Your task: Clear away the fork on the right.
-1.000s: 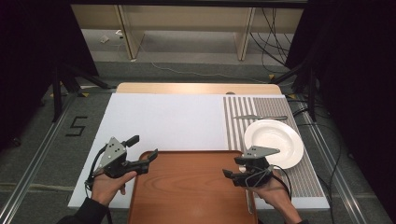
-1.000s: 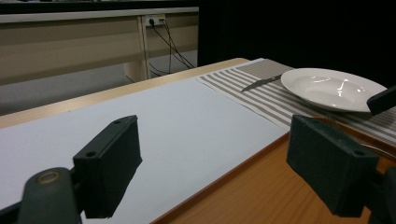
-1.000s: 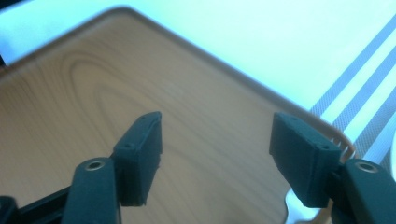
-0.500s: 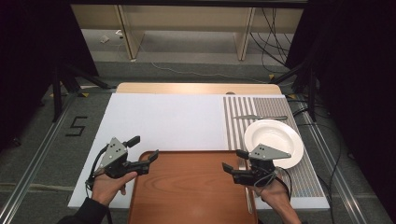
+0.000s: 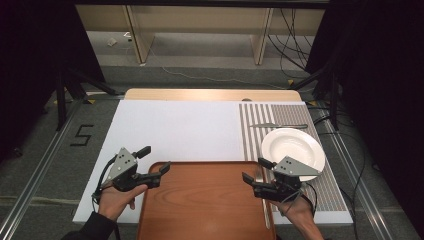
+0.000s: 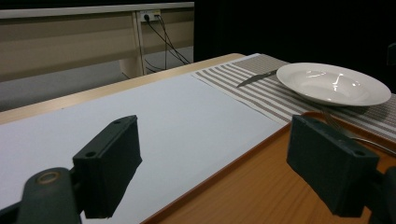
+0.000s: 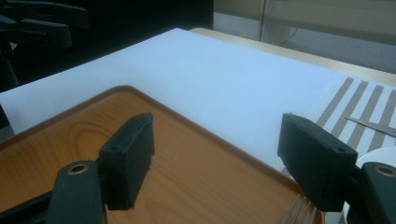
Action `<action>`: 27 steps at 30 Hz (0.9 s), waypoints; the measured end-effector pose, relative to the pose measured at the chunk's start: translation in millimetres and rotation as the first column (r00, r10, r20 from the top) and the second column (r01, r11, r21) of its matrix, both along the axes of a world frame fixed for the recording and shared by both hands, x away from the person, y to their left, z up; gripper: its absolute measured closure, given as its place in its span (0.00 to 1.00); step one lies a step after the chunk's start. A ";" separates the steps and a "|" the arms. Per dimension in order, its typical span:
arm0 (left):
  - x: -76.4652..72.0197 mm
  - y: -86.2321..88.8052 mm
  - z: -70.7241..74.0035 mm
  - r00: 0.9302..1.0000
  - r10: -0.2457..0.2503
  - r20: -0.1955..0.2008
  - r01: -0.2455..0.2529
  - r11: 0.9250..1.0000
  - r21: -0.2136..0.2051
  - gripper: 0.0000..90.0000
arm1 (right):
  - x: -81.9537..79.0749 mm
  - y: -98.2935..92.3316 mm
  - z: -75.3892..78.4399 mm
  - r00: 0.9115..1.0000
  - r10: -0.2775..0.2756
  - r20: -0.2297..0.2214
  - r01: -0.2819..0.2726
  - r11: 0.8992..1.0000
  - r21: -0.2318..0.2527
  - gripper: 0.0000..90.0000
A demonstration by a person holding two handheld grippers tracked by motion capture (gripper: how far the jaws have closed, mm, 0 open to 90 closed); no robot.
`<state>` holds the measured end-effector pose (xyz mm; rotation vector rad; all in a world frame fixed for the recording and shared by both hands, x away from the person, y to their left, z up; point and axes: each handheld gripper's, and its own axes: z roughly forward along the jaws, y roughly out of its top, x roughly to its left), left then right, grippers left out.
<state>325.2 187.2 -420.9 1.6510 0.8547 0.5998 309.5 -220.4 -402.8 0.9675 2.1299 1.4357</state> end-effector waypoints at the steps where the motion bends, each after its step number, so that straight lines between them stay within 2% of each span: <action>1: 0.0 0.0 0.0 1.000 0.000 0.000 0.000 1.000 0.000 0.19 | 0.0 -0.3 -0.2 1.000 0.002 -0.002 -0.002 1.000 0.002 0.30; 11: -2.4 -3.3 0.2 1.000 -0.022 0.006 0.022 1.000 0.013 0.19 | -5.3 -4.8 -1.4 1.000 -0.006 0.008 0.006 1.000 -0.006 0.25; 27: -5.2 -4.2 0.0 1.000 -0.021 0.000 0.021 1.000 0.008 0.19 | -17.8 -3.6 -0.3 0.999 -0.027 0.039 0.027 1.000 0.009 0.19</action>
